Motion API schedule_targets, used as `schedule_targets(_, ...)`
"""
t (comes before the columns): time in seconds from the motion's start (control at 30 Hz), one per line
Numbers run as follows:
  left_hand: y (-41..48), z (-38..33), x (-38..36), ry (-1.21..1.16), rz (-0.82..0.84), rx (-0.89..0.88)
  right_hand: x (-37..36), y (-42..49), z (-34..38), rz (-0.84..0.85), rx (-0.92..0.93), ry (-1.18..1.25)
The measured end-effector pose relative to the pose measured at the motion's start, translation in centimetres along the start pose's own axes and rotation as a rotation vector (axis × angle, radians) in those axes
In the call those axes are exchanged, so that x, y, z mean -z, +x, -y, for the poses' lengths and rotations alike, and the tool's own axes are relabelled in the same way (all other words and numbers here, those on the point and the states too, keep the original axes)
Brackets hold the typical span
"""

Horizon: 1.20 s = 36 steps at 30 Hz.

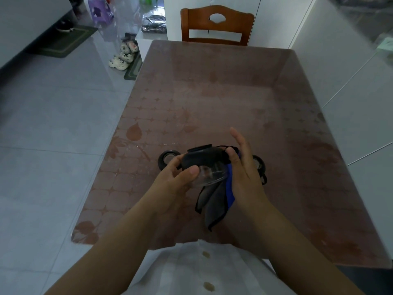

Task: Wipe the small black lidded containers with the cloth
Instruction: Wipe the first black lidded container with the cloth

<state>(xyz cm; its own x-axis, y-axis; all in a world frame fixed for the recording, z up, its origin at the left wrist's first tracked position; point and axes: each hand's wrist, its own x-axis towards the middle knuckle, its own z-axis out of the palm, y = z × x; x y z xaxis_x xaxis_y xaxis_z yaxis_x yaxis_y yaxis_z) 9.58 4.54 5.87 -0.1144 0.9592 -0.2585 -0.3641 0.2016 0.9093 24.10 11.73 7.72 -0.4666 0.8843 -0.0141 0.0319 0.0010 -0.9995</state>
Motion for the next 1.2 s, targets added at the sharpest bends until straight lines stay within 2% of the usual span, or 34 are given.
schedule_targets(0.17,-0.2,-0.4,0.1,0.164,0.031,0.081,0.5,0.5,-0.3,-0.076,-0.031,-0.074)
schedule_targets(0.3,-0.4,-0.6,-0.7,0.288,-0.038,0.077,0.2,0.5,-0.1,-0.025,0.003,-0.212)
schedule_targets(0.43,-0.2,-0.7,-0.5,0.265,-0.092,0.052,0.3,0.1,0.3,0.066,0.041,-0.062)
schedule_targets(0.53,-0.3,-0.7,0.4,0.193,-0.110,0.061,1.3,0.2,-0.4,-0.004,-0.010,0.057)
schedule_targets(0.6,-0.3,-0.9,0.8,0.173,-0.060,0.069,1.9,0.5,-0.8,-0.032,-0.076,0.236)
schedule_targets(0.67,-0.4,-1.2,0.7,0.146,0.033,0.070,1.8,0.8,-0.5,0.020,-0.097,0.338)
schedule_targets(0.77,-0.4,-1.2,0.1,0.063,0.163,0.074,0.6,1.0,0.1,0.185,-0.101,0.282)
schedule_targets(0.83,-0.4,-1.1,0.0,-0.027,0.192,0.082,0.1,1.1,-0.1,0.267,-0.101,0.262)
schedule_targets(0.97,-0.6,-0.9,0.0,-0.144,0.247,0.074,-0.1,1.0,-0.6,0.263,-0.152,0.376)
schedule_targets(1.07,-0.5,-1.1,-0.3,-0.129,0.186,0.061,-0.2,0.6,-1.4,0.230,-0.175,0.543)
schedule_targets(1.2,0.1,-1.1,0.2,0.137,-0.013,0.047,0.0,0.5,-1.5,0.146,-0.121,0.475)
